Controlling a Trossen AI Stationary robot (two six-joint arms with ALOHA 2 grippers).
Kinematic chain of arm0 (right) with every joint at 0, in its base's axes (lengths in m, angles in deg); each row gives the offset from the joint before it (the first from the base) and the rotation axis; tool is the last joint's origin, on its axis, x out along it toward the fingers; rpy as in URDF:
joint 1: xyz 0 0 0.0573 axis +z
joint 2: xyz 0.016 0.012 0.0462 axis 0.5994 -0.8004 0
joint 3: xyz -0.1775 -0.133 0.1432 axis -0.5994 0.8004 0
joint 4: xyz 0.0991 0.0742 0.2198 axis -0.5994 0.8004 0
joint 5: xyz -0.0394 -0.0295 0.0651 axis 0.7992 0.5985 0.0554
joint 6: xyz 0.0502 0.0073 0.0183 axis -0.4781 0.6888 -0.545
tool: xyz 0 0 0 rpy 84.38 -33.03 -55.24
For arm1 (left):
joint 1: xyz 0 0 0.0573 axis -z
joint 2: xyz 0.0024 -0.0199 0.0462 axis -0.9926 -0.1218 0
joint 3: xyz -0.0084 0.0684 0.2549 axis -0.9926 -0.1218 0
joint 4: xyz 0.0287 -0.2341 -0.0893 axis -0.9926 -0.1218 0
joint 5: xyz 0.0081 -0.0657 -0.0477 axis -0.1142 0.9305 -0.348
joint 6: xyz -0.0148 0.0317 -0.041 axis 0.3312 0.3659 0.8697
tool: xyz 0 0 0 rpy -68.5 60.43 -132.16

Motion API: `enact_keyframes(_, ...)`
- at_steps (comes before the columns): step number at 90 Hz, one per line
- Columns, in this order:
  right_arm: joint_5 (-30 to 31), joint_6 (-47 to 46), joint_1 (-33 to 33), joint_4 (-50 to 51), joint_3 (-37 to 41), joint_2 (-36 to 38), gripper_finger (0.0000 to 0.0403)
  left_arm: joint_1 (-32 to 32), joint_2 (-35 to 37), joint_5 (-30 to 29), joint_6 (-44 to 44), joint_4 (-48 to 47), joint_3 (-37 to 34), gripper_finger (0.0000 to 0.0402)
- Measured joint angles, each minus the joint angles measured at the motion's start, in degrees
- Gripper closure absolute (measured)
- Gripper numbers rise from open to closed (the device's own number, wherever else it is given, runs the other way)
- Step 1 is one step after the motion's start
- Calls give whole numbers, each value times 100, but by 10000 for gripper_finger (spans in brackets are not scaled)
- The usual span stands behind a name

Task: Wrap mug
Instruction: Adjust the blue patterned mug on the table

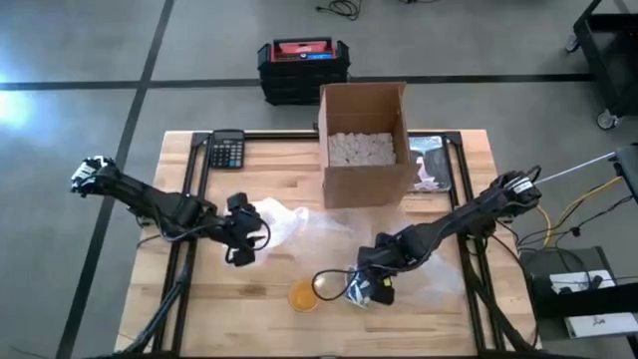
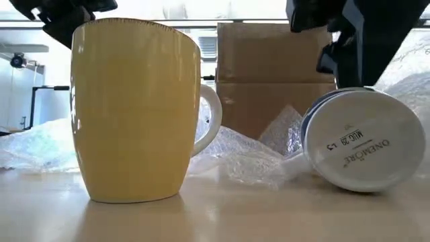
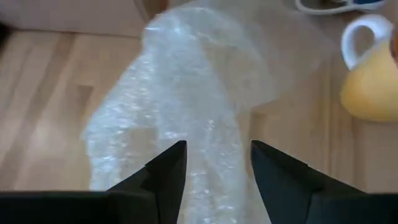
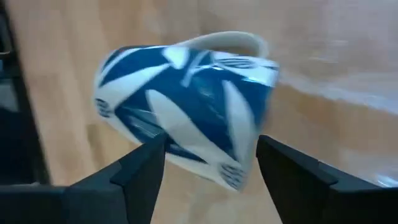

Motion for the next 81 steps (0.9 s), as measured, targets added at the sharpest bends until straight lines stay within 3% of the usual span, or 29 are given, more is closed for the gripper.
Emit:
enact_keyframes(32,-251,137,-12,-1978,847,11,224,17,-18,48,50,464,-458,263)
enact_keyframes(57,-203,1003,-26,-2315,1015,2,381,17,-22,39,-20,524,-461,280)
enact_keyframes(68,-181,1146,-28,-1832,784,103,389,17,-22,34,-35,539,-461,288)
enact_keyframes(81,-186,897,23,-210,-28,286,398,17,-22,31,-35,543,-461,295)
